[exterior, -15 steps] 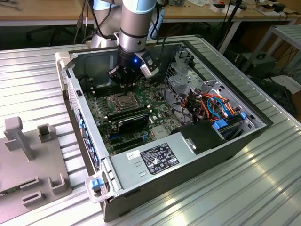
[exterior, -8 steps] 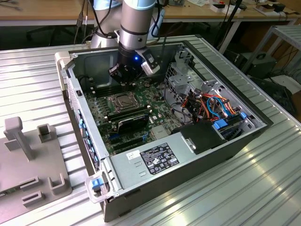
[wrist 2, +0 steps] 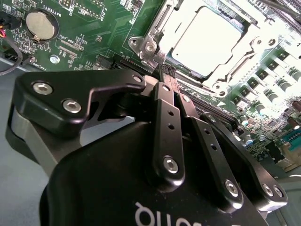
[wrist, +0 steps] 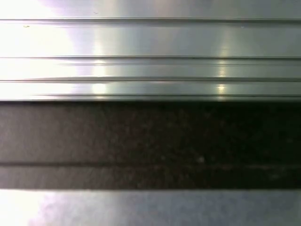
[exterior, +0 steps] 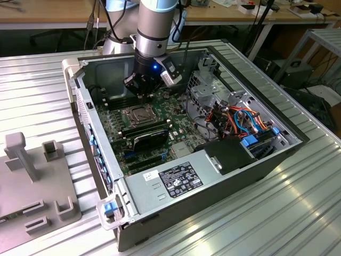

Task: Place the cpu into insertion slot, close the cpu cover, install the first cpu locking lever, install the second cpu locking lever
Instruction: 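Install the second cpu locking lever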

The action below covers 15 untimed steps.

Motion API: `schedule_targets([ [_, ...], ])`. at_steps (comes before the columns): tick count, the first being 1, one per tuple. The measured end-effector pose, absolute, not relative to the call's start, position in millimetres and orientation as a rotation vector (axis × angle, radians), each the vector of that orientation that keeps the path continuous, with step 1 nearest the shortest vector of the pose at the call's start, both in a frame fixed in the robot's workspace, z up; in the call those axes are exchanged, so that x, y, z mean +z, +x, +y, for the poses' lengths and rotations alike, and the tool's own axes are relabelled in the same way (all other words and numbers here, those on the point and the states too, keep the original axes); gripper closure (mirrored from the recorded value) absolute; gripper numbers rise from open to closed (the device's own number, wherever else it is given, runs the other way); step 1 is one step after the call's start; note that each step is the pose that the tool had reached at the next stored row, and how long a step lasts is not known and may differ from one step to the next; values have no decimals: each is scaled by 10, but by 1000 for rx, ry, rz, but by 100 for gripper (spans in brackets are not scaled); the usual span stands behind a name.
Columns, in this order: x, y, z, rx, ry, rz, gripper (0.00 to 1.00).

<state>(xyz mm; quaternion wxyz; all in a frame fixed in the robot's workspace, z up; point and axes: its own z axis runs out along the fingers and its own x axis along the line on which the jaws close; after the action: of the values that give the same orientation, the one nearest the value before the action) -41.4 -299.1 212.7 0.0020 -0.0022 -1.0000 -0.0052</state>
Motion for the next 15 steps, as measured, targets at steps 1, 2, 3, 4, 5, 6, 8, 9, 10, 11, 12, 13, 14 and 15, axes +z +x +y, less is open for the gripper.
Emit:
schedule_targets([
  [1,2127,-414,-2992,-16,-7,-3138,89],
  [2,2127,-414,-2992,-16,-7,-3138,89],
  [3,2127,-415,-2992,-16,-7,-3138,89],
  [4,2128,-415,-2993,-16,-7,-3138,89],
  [5,2127,-414,-2993,-16,-7,-3138,89],
  [6,2128,-414,-2996,-16,-7,-3138,89],
  [8,2128,-414,-3007,-16,-7,-3138,89],
  [9,2128,-415,-3017,-16,-7,-3138,89],
  [10,2127,-414,-3030,-16,-7,-3138,89],
  [11,2127,-414,-3040,-16,-7,-3138,89],
  [12,2127,-414,-3050,-16,-7,-3138,89],
  [13,2128,-414,-3061,-16,-7,-3138,89],
  [14,2127,-415,-3070,-16,-7,-3138,89],
  [15,2127,-415,-3081,-16,-7,-3138,89],
])
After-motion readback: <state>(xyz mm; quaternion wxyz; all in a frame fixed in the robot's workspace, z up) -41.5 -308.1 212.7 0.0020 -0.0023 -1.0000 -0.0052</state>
